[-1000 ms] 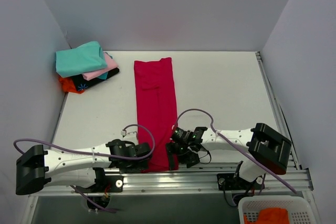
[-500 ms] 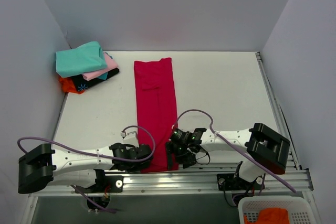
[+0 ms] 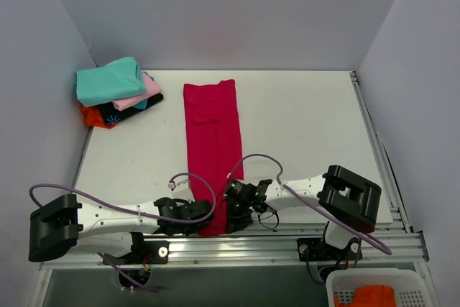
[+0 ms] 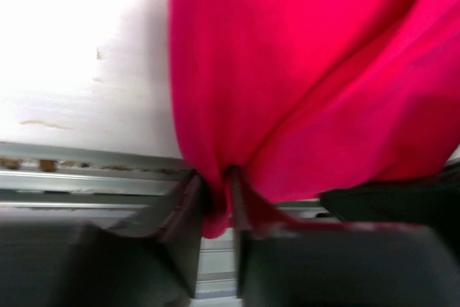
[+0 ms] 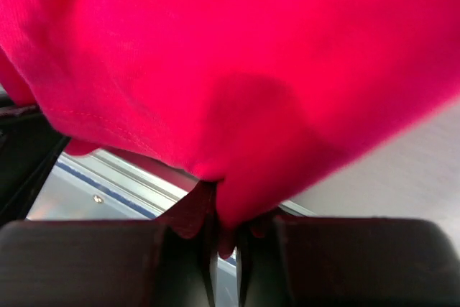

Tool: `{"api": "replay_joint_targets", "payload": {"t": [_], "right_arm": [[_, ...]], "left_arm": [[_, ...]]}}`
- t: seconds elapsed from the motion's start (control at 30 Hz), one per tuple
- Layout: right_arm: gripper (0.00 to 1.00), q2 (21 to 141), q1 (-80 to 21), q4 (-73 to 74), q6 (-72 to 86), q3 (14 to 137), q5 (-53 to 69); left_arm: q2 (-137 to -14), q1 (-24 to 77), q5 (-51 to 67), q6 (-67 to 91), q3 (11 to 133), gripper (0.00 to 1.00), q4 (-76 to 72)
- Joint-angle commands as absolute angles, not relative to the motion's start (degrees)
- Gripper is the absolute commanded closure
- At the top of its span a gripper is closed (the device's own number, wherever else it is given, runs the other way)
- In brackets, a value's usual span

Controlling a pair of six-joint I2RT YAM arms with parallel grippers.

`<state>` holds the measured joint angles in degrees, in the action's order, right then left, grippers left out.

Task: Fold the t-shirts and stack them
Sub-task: Fold the tshirt

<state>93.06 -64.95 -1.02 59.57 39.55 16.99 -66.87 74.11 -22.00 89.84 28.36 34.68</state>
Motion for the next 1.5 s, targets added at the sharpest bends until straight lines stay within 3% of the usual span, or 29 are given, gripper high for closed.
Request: {"api": "replay_joint_targets", "payload": {"t": [0.0, 0.1, 0.33, 0.6, 0.73, 0.97, 1.47], "right_arm": [[1.00, 96.9, -64.3, -0.5, 57.7, 40.0, 6.8], [1.00, 96.2, -64.3, 2.8, 56.3, 41.6, 6.5], [1.00, 89.8, -64.4, 16.2, 51.9, 48.3, 4.1], [1.00, 87.5, -63.3, 28.8, 49.5, 59.6, 2.6], [1.00, 89.3, -60.0, 31.5, 46.9, 67.2, 2.4], [1.00, 92.9, -52.8, 35.2, 40.7, 76.2, 4.9], [1.00, 106.1, -39.8, 39.7, 29.1, 92.4, 8.2]], "left_arm": [[-67.4, 73.9, -24.6, 91.1, 26.8, 0.85, 33.7], [-65.8, 73.9, -25.6, 90.3, 29.4, 0.97, 37.9], [-61.8, 73.8, -24.3, 86.3, 39.5, 0.98, 54.1], [-51.9, 72.9, -22.8, 84.3, 45.4, 0.98, 59.9], [-52.2, 63.3, -18.0, 75.4, 49.0, 0.98, 59.0], [-61.9, 47.3, -6.5, 60.8, 54.8, 0.98, 51.6], [-89.8, 32.6, 6.4, 47.1, 73.4, 0.98, 38.5]]}}
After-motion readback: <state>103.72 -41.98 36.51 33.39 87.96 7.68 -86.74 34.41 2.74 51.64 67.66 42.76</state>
